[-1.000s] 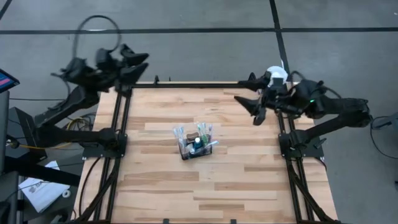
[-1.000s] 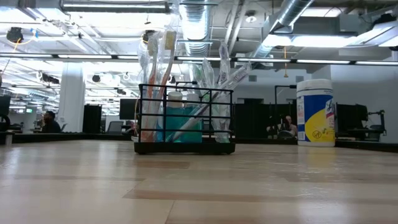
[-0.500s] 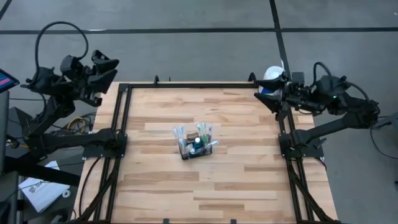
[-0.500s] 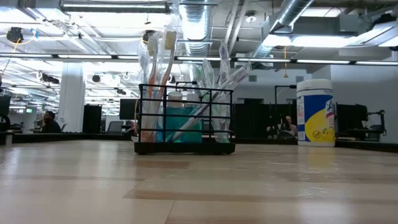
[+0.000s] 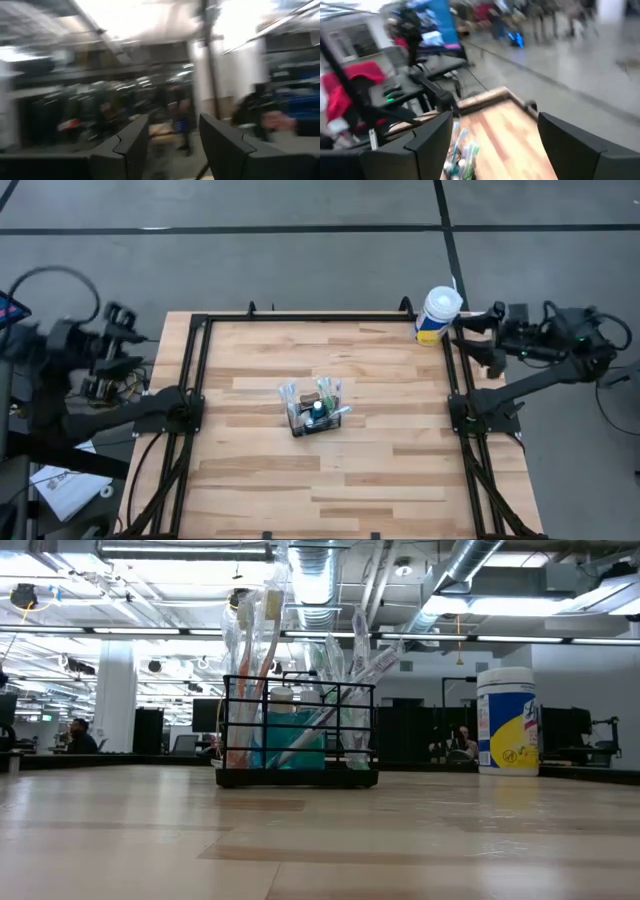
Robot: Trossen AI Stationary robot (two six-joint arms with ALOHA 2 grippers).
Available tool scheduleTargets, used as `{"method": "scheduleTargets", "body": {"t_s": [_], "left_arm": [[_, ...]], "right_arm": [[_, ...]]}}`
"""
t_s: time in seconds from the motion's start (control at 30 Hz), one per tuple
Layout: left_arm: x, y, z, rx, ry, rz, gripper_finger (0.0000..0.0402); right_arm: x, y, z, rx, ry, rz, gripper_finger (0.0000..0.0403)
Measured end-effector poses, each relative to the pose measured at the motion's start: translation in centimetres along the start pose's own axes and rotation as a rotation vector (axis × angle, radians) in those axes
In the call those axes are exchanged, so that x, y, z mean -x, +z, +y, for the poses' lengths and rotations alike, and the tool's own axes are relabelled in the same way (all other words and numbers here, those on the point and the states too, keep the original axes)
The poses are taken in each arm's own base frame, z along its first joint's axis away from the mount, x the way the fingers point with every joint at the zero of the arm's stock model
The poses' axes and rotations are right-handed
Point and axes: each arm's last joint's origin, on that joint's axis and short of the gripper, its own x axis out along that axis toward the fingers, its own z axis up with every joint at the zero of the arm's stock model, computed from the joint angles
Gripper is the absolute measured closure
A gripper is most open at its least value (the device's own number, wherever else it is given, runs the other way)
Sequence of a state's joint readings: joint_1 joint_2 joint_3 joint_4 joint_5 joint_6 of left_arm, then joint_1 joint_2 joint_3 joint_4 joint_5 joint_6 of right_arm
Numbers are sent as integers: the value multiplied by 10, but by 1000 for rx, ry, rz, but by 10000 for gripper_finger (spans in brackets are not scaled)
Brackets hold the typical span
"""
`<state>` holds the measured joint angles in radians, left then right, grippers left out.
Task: Pick & Place toothbrushing station
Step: Return to Home Position
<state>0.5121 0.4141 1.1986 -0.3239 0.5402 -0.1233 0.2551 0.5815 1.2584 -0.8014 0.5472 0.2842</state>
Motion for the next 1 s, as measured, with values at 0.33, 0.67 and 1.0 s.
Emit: {"method": "scheduleTargets", "body": {"t_s": [0.33, 0.67, 1.0], "left_arm": [[94, -32, -47, -1, 163, -94, 234], [72, -76, -27, 35, 227, 74, 234], [33, -156, 4, 118, 177, 38, 234]], "right_arm": [[61, -40, -54, 197, 94, -290, 121], [81, -74, -75, 96, 63, -249, 121], [40, -101, -49, 98, 137, -245, 121]]}}
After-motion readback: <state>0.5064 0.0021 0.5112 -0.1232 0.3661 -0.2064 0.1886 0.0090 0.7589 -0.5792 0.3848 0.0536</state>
